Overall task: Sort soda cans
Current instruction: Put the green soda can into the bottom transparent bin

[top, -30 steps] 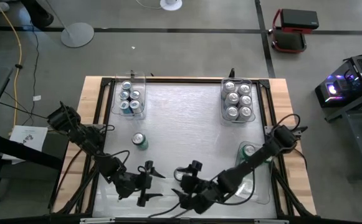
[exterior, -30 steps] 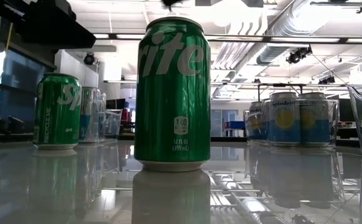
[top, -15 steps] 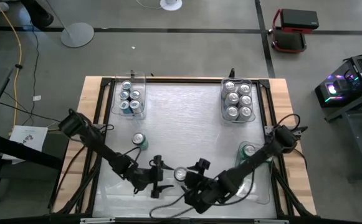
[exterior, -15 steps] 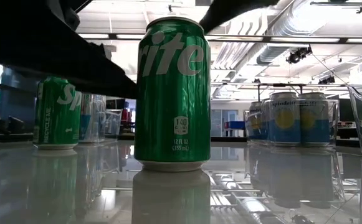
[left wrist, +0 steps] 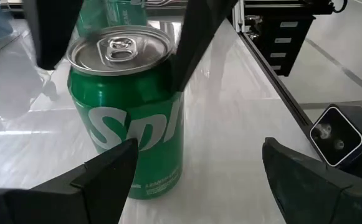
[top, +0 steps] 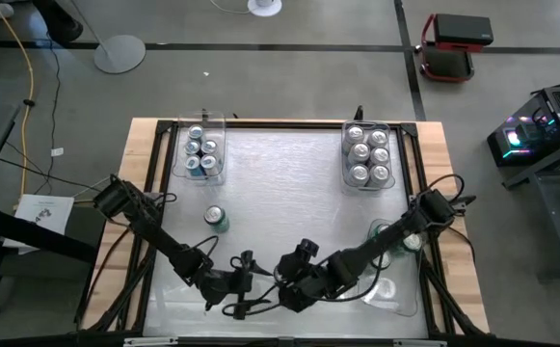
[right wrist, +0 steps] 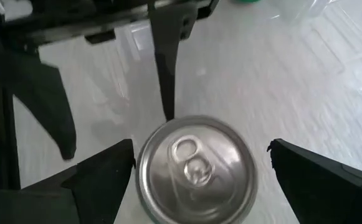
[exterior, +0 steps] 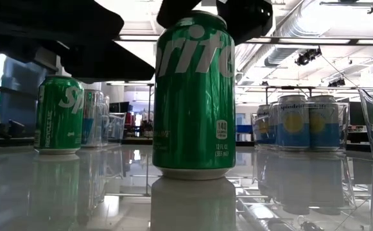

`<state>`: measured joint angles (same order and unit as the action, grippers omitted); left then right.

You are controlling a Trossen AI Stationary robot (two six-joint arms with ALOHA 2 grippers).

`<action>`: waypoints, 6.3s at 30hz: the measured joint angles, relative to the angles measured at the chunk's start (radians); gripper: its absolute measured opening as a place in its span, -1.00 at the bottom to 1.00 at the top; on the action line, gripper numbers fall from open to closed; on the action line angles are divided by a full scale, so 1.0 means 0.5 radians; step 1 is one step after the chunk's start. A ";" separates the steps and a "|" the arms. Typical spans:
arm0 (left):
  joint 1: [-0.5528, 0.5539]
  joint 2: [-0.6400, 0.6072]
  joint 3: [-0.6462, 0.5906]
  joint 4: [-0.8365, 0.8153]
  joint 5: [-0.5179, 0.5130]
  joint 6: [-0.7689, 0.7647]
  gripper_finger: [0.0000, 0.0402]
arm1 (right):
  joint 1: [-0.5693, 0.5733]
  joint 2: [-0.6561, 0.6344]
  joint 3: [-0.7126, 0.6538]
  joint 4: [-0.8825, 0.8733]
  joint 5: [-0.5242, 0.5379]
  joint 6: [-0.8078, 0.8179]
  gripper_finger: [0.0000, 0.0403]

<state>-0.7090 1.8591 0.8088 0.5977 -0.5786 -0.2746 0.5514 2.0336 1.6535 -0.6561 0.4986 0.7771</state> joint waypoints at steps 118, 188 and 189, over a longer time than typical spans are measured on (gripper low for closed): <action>-0.033 -1.557 0.002 -2.596 -0.245 -1.389 0.61 | 0.787 -0.580 -0.490 0.382 1.343 0.287 0.89; -0.371 -0.902 -0.043 -4.196 -0.193 -3.387 0.61 | 0.665 -0.215 -0.493 0.962 1.404 -0.030 0.89; -0.394 -0.904 -0.027 -4.196 -0.213 -3.383 0.61 | 0.664 -0.215 -0.493 0.962 1.404 -0.030 0.89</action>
<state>-0.9058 1.4072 0.7953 -1.5002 -0.6851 -1.9663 0.8835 1.9263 1.4071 -0.1749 1.2007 0.7622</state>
